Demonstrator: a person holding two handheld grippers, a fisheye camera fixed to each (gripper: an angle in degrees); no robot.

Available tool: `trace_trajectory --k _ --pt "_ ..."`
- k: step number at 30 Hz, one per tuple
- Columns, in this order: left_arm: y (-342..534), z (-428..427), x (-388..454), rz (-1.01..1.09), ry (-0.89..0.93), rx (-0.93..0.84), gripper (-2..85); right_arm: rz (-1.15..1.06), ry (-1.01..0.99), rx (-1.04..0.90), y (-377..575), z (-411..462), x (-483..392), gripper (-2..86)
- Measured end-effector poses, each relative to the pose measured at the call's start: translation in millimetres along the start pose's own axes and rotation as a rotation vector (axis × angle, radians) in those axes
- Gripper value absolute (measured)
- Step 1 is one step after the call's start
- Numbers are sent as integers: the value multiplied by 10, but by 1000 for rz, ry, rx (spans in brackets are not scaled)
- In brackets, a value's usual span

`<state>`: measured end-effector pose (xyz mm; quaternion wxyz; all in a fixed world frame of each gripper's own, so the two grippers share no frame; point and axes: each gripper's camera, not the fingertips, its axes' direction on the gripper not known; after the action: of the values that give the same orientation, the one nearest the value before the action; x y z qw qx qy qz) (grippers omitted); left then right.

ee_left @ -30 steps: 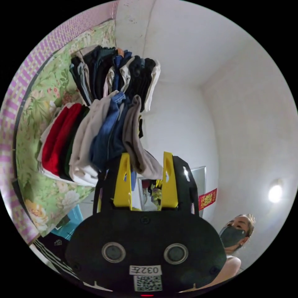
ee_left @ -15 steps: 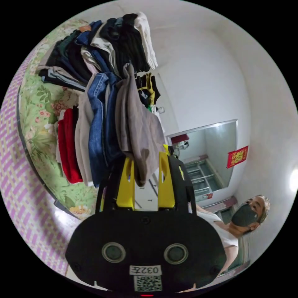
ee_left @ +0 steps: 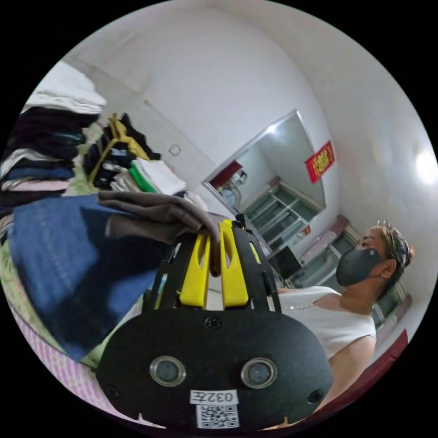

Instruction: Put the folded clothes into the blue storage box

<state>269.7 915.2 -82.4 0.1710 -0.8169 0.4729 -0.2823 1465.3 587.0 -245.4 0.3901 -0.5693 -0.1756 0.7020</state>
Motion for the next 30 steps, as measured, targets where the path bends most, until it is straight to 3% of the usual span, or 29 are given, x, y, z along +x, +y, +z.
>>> trace_trajectory --k 6,10,15,21,26,30 --pt "-315 1637 -9 -4 245 -306 -13 141 144 168 988 -1203 210 41" --pt "-228 2659 -173 -99 303 -517 -12 325 235 260 1669 -1675 528 41" --pt "185 3901 -589 -257 227 -834 -13 653 324 339 2598 -1910 1196 41" --pt "870 4800 -1145 -408 73 -1143 -15 958 346 299 3304 -1748 2087 41" --pt "1110 5382 -1458 -379 -44 -1282 -15 1050 375 234 3476 -1660 2748 41" --pt "1006 5771 -1606 -290 -71 -1255 -13 993 466 265 3363 -1762 3055 41"
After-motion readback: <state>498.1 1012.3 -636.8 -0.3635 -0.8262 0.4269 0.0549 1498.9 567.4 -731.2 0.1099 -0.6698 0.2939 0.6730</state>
